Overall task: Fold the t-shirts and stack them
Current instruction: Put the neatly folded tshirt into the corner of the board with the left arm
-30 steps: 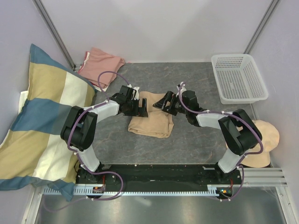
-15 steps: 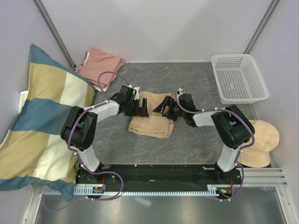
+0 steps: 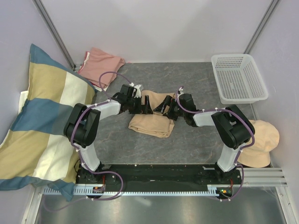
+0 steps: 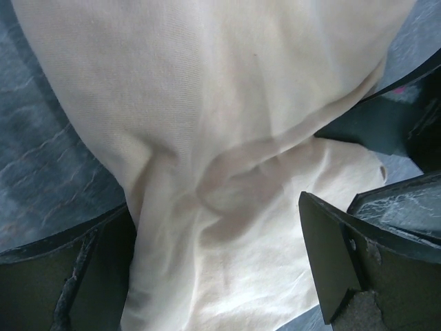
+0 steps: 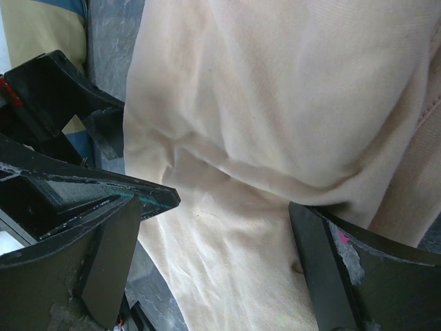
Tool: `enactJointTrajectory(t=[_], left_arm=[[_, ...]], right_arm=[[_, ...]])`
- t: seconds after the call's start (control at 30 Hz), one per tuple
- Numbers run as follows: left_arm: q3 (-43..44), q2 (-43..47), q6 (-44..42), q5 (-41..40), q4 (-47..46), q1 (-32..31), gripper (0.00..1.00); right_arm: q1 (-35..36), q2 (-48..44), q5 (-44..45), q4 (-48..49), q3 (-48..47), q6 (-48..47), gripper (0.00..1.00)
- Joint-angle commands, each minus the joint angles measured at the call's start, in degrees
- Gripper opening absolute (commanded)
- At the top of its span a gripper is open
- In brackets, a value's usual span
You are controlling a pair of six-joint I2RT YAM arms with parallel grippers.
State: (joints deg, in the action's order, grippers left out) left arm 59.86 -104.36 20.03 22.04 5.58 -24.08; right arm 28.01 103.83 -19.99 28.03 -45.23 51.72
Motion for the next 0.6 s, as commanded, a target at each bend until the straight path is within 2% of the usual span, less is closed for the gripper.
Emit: enactJointTrajectory(t=[0.0, 0.17, 0.27, 0.37, 0.4, 0.47, 0.5, 0.57], left_arm=[[-1.7, -4.4, 3.5, 3.3, -1.9, -0.4, 1.00], [-3.0, -5.9, 4.8, 4.6, -4.7, -1.0, 0.99], [-3.3, -7.3, 5.3, 4.9, -5.4, -1.8, 0.91], [-3.3, -7.9, 5.5, 4.7, -5.3, -2.7, 0.67], [-3.3, -8.0, 5.3, 4.7, -5.3, -2.9, 0.51], [-3.1, -8.1, 5.2, 4.8, -5.3, -2.9, 0.30], [-2.9, -8.1, 5.1, 4.5, -5.3, -2.9, 0.03], [-2.6, -8.0, 4.8, 3.6, -4.4, -2.9, 0.02]], right_arm=[[0.2, 0.8, 2.1, -3.9, -0.1, -1.5, 0.98], [0.1, 0.7, 2.1, -4.0, 0.0, -1.3, 0.98], [0.2, 0.5, 2.2, -4.2, 0.1, -1.3, 0.98], [0.1, 0.2, 2.3, -4.7, 0.1, -1.5, 0.98], [0.2, 0.1, 2.3, -4.7, -0.1, -1.5, 0.98], [0.1, 0.0, 2.4, -5.0, -0.2, -1.5, 0.98], [0.1, 0.0, 2.4, -5.0, -0.4, -1.5, 0.98], [0.2, -0.2, 2.3, -5.2, -0.5, -1.6, 0.98]])
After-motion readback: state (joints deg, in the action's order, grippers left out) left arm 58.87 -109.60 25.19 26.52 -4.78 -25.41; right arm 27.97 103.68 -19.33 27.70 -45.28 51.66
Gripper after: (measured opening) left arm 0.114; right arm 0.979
